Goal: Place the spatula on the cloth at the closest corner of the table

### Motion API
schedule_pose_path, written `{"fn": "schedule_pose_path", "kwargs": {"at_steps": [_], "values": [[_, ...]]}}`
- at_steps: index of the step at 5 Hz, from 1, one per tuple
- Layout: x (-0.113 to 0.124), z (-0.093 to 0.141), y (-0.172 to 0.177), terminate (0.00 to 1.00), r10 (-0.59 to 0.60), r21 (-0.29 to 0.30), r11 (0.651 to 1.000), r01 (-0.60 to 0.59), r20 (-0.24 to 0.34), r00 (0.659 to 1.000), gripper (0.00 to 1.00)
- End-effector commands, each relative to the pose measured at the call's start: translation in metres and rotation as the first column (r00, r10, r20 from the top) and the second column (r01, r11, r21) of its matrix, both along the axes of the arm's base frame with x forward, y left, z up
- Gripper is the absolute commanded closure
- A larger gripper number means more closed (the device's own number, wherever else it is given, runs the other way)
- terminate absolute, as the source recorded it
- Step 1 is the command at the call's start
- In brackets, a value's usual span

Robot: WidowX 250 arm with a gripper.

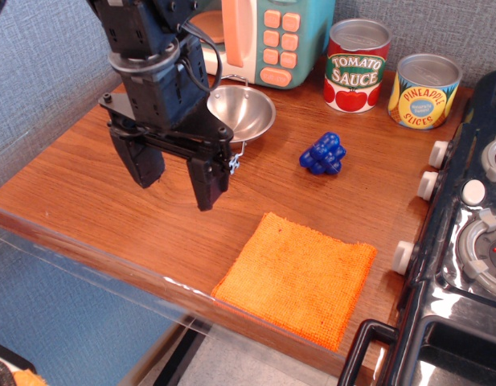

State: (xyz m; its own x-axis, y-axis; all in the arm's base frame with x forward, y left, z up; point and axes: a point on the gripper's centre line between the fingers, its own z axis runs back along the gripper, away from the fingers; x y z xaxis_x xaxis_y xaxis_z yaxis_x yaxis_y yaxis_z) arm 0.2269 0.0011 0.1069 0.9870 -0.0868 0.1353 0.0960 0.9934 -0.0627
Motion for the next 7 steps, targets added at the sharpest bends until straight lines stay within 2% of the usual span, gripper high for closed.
{"fn": "schedule_pose_path", "kwargs": {"at_steps": [1, 2, 3, 5, 6, 7], "values": [[0.000, 0.000, 0.000, 0.00, 0.000, 0.000, 1.000, 0.000, 0.000, 1.000, 0.00], [0.021, -0.002, 0.023, 0.00, 0.048, -0.018, 0.999, -0.048, 0.007, 0.999, 0.00], [0.044, -0.001, 0.058, 0.00, 0.146, -0.036, 0.989, -0.145, 0.036, 0.989, 0.00], [0.101, -0.002, 0.141, 0.00, 0.296, 0.042, 0.953, -0.300, 0.091, 0.951, 0.00], [0.118, -0.019, 0.156, 0.00, 0.339, 0.050, 0.938, -0.344, 0.092, 0.936, 0.00], [0.138, -0.039, 0.158, 0.00, 0.341, 0.069, 0.937, -0.343, 0.050, 0.939, 0.00]]}}
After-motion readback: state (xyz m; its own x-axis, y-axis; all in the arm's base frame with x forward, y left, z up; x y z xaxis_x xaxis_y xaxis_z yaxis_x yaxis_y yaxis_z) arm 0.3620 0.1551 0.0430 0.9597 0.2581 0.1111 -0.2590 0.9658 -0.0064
